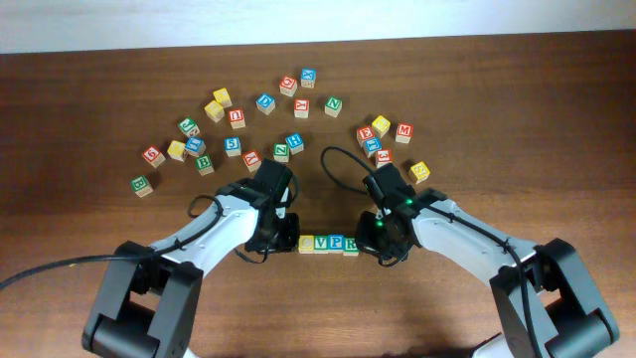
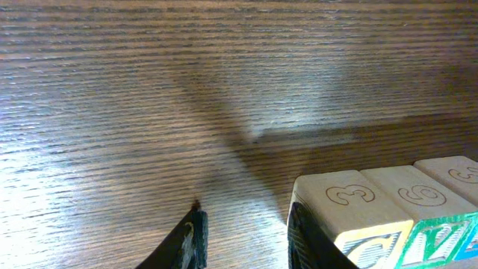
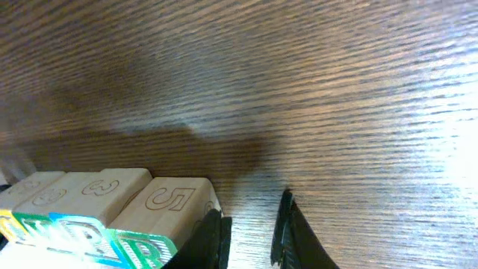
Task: Spell out CVPR
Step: 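Push the row ends inward with both grippers to close gaps, then lift both grippers away from the aligned row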
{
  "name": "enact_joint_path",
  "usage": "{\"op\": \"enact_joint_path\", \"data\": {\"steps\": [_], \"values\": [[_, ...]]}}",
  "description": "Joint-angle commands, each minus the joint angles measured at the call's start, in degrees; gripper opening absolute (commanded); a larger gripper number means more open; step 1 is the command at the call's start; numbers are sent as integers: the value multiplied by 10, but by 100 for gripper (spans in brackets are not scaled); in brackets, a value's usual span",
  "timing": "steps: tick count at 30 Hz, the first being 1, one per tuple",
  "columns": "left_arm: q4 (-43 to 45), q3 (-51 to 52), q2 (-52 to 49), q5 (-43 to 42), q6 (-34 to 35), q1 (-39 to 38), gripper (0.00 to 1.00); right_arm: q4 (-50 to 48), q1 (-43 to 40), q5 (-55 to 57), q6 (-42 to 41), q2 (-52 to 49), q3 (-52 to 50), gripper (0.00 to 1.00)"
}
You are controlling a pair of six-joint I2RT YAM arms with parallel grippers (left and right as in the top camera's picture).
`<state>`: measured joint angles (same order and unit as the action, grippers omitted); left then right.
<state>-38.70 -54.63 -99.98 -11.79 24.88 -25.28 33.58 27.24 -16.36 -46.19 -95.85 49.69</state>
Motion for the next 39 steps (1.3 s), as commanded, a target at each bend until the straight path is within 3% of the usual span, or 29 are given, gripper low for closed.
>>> {"op": "enact_joint_path", "data": {"steps": [1, 14, 17, 22, 25, 30, 31, 32, 33, 35, 39], "values": [[-4, 0, -4, -7, 1, -1, 24, -9, 8, -3, 17, -6, 1, 16], [-11, 0, -4, 10, 1, -1, 30, 2, -23, 5, 40, -6, 1, 28], [-61, -23, -4, 87, 1, 2, 32, 44, -34, 35, 40, -2, 13, 29], [-140, -94, 1, 89, -1, 59, 32, 207, -111, 35, 144, 28, 132, 30], [-199, -149, 66, 89, -15, 89, 32, 323, -145, 36, 190, 127, 207, 32], [-254, -158, 329, 104, -14, 94, 38, 468, -145, 92, 190, 470, 210, 40], [-262, -158, 353, 113, -14, 94, 51, 472, -145, 96, 190, 551, 210, 49], [-266, -158, 362, 119, -14, 94, 99, 472, -145, 96, 189, 602, 210, 83], [-265, -158, 363, 119, -14, 94, 99, 472, -145, 96, 190, 631, 210, 98], [-259, -158, 355, 118, -14, 94, 99, 474, -145, 93, 189, 697, 210, 98], [-268, -158, 351, 118, -14, 94, 99, 492, -145, 91, 189, 704, 210, 98]]}}
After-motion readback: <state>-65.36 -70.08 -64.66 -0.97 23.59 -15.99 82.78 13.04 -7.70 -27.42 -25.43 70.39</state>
